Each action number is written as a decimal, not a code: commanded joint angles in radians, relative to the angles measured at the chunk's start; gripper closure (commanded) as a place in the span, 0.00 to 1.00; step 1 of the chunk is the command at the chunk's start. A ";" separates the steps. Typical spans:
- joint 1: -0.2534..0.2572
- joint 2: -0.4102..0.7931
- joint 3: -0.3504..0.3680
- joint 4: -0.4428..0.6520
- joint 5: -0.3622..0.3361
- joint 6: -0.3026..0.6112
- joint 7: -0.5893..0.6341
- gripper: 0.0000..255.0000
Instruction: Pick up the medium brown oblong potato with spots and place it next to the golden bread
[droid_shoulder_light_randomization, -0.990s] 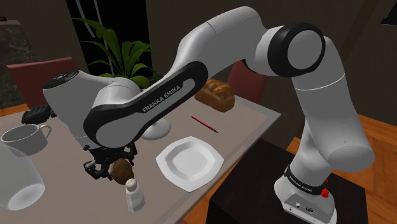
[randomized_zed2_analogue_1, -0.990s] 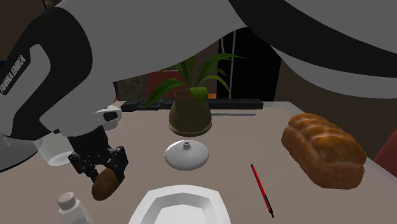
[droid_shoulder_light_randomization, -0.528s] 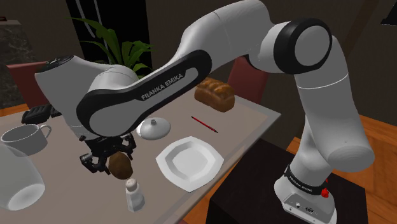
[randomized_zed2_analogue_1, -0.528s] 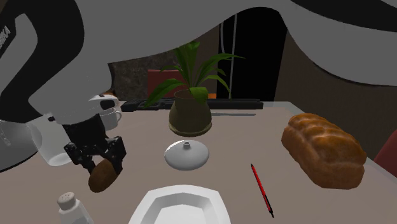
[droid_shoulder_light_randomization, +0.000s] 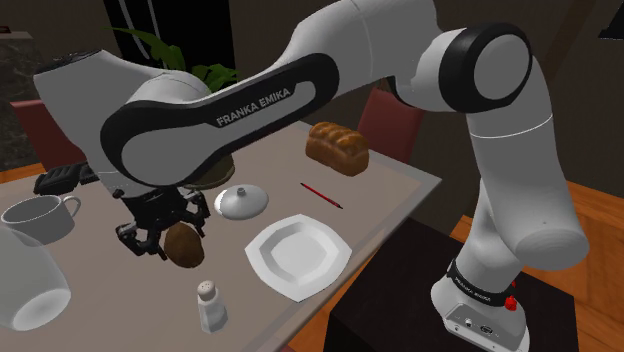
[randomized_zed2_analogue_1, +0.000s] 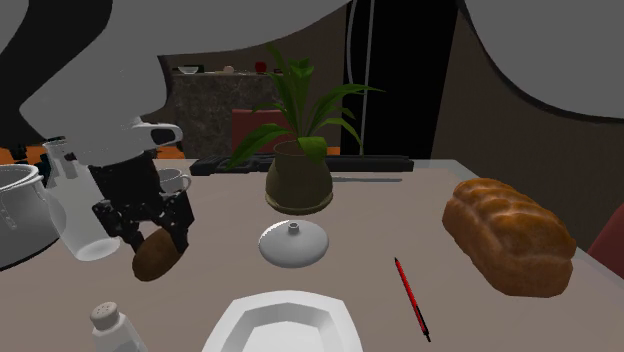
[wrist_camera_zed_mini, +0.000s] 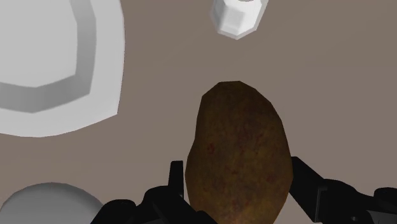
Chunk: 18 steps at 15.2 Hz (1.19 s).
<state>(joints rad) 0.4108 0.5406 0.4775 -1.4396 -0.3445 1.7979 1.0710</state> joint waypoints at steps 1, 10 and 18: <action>0.001 -0.008 0.002 0.016 0.005 -0.023 -0.005 1.00; 0.011 -0.024 0.009 0.113 0.017 -0.132 -0.024 1.00; 0.030 -0.021 0.011 0.229 0.018 -0.241 -0.040 1.00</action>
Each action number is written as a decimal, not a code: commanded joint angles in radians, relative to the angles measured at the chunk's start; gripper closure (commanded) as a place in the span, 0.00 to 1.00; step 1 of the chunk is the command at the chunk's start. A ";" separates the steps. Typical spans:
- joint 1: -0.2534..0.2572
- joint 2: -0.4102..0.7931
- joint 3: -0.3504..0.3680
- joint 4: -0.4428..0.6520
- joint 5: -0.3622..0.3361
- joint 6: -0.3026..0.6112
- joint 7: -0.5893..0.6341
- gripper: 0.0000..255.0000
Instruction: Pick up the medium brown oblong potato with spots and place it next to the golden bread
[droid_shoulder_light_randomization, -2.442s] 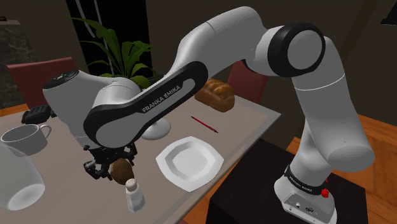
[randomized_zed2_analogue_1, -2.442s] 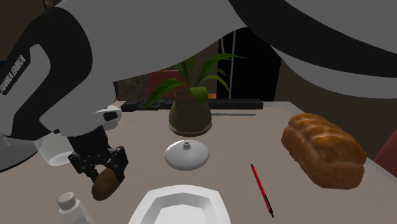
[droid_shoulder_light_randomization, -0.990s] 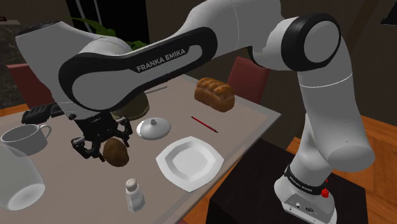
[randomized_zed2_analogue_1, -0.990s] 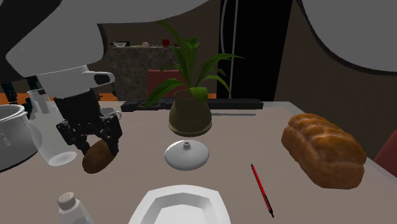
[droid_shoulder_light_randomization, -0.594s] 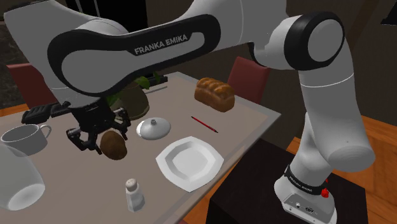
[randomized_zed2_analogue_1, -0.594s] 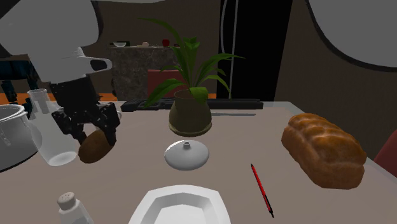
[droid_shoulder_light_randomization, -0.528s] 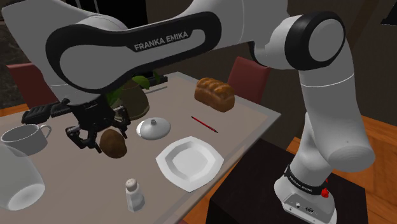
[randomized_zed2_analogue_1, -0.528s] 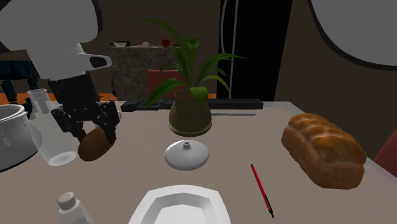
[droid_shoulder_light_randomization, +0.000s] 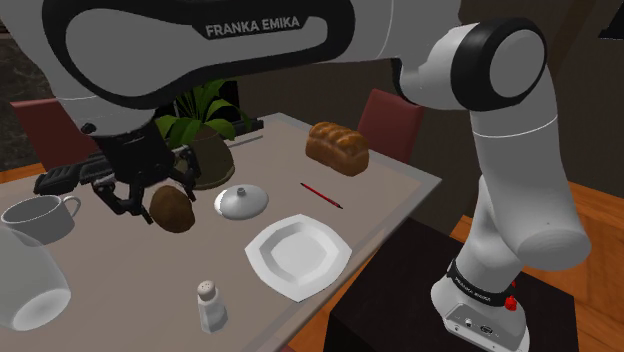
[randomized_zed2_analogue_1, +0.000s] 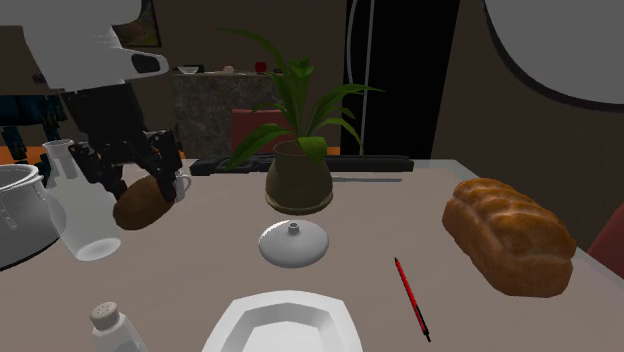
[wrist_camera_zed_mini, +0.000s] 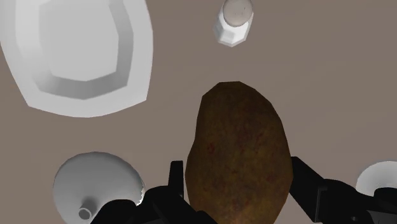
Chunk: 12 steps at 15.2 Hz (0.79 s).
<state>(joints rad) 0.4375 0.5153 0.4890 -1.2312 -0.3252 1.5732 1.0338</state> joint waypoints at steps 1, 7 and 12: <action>0.007 0.007 -0.001 0.037 -0.002 -0.030 -0.005 1.00; 0.032 0.028 -0.003 0.155 -0.010 -0.124 -0.018 1.00; -0.021 -0.035 -0.001 0.091 0.011 -0.116 -0.054 1.00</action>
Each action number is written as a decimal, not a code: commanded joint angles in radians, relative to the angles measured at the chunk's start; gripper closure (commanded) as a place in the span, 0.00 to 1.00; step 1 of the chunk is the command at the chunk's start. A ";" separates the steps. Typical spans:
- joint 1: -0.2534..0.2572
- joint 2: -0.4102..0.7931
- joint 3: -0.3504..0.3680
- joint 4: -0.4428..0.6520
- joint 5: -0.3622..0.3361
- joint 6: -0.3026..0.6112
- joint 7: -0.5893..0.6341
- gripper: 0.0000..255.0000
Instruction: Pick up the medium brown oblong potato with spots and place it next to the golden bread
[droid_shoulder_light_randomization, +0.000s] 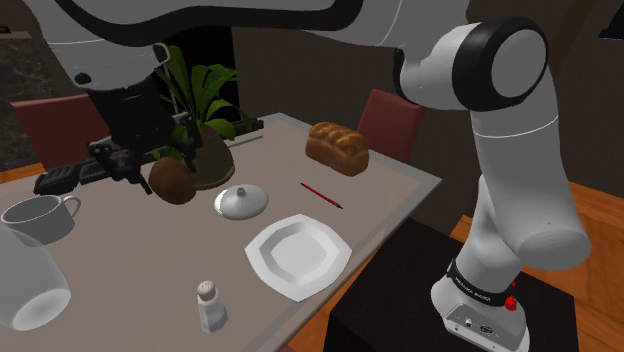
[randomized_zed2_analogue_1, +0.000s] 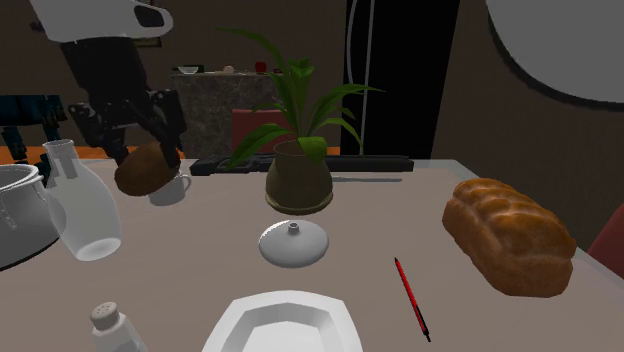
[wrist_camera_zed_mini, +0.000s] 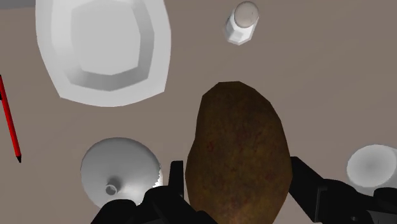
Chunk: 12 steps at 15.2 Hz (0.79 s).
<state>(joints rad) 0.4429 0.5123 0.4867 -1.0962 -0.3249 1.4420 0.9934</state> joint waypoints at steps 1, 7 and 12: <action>-0.057 -0.067 0.002 -0.096 0.024 0.037 -0.031 1.00; -0.206 -0.236 -0.020 -0.332 0.090 0.134 -0.158 1.00; -0.301 -0.341 -0.058 -0.464 0.130 0.190 -0.277 1.00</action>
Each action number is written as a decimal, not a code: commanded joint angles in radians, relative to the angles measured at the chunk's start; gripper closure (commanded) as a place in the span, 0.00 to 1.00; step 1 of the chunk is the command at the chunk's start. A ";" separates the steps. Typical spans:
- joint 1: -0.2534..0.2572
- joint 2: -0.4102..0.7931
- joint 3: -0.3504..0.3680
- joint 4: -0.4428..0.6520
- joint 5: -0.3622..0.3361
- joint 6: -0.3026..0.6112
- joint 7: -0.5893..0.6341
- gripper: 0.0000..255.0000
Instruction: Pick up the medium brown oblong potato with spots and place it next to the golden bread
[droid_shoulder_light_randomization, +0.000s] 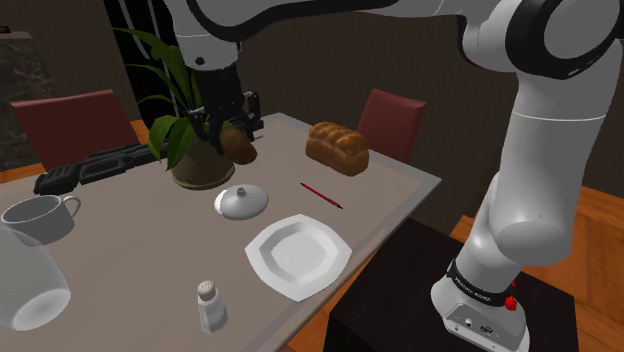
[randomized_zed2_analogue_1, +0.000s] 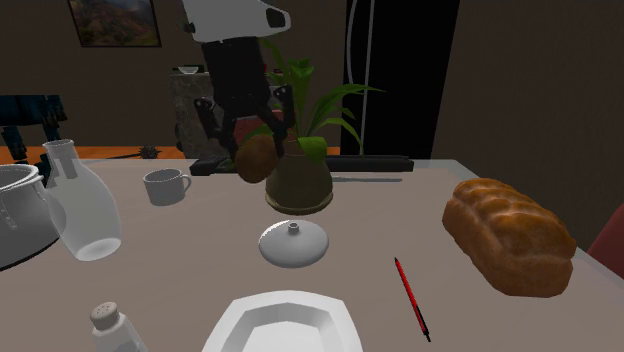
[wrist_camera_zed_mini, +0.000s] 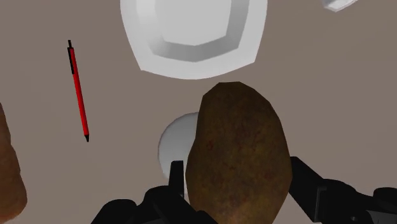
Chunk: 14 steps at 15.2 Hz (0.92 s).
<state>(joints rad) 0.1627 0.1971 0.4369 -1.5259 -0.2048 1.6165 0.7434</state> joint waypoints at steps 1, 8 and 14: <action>-0.038 -0.043 -0.018 -0.056 0.016 0.024 -0.052 1.00; -0.140 -0.133 -0.091 -0.165 0.044 0.077 -0.222 1.00; -0.216 -0.166 -0.160 -0.209 0.050 0.109 -0.365 1.00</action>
<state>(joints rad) -0.0416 0.0349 0.2885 -1.7267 -0.1550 1.7181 0.4028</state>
